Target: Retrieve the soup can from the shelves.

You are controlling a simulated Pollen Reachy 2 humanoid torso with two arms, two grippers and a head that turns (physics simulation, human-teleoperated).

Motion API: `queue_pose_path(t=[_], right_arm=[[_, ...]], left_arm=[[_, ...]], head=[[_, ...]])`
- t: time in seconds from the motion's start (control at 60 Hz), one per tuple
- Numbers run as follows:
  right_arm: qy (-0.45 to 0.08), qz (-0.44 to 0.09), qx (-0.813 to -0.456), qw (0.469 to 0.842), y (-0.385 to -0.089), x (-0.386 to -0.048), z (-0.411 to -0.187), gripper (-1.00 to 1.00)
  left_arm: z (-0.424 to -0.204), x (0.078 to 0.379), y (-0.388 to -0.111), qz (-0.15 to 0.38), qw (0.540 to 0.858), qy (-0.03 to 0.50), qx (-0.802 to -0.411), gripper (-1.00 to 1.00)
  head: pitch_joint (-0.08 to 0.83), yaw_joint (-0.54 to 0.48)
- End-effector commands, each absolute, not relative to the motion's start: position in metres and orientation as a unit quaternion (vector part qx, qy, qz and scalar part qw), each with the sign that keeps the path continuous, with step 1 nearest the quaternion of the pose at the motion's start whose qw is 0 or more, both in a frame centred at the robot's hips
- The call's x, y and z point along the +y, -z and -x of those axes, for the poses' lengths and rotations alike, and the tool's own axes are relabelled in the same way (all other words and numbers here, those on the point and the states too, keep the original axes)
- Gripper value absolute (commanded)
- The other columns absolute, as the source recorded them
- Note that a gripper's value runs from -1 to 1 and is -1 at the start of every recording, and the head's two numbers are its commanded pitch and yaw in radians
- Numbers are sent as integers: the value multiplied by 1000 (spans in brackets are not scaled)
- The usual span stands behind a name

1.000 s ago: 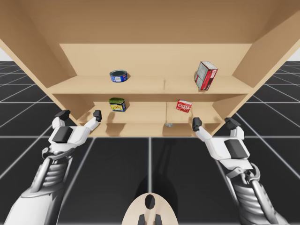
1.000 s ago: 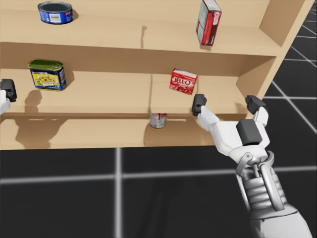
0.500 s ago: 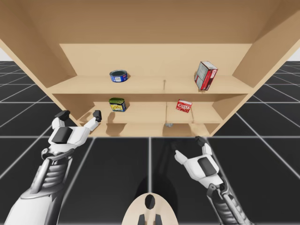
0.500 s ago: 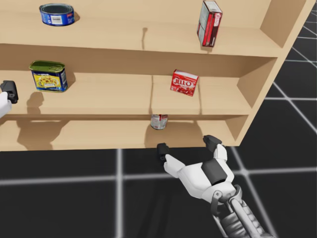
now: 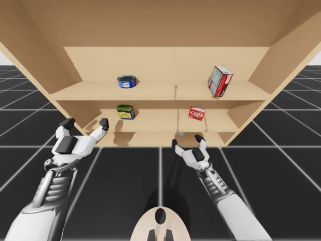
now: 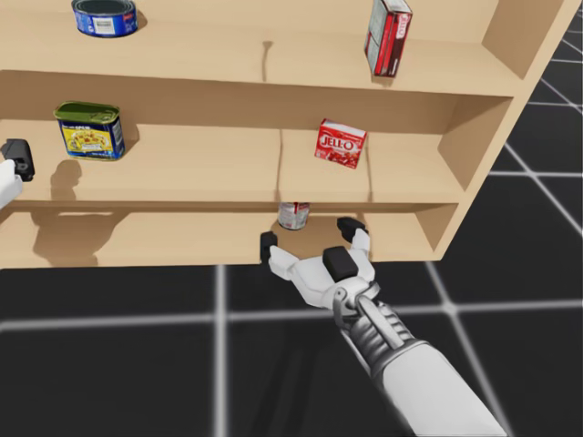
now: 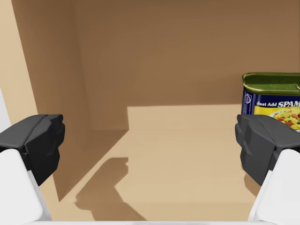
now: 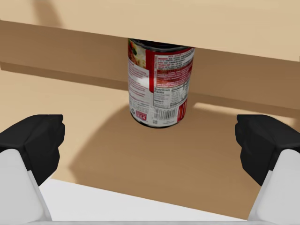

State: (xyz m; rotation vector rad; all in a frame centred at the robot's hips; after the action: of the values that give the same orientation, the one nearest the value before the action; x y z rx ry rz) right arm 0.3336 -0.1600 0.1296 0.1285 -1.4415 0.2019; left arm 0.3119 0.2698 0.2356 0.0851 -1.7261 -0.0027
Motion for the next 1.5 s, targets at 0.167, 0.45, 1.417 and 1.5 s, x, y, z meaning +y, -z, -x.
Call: queue_pose_path(t=[0.167, 0.45, 1.417, 1.5], right_arm=[[-63, -95, -642, 758, -121, -105, -377, -1000], [-58, -115, -610, 782, -112, -91, -409, -1000], [-74, -125, -662, 735, -146, -102, -360, 1000], [-83, -118, -669, 729, -146, -107, -344, 1000]], left_arm=[[-311, 268, -234, -37, 651, 2, -758, -1000], [-312, 268, -234, -37, 652, 2, -757, -1000], [-311, 265, -233, -37, 651, 0, -758, -1000], [-311, 264, -233, -37, 651, 0, -758, -1000]], head=[[593, -164], [595, -162], [586, -178], [584, -179]])
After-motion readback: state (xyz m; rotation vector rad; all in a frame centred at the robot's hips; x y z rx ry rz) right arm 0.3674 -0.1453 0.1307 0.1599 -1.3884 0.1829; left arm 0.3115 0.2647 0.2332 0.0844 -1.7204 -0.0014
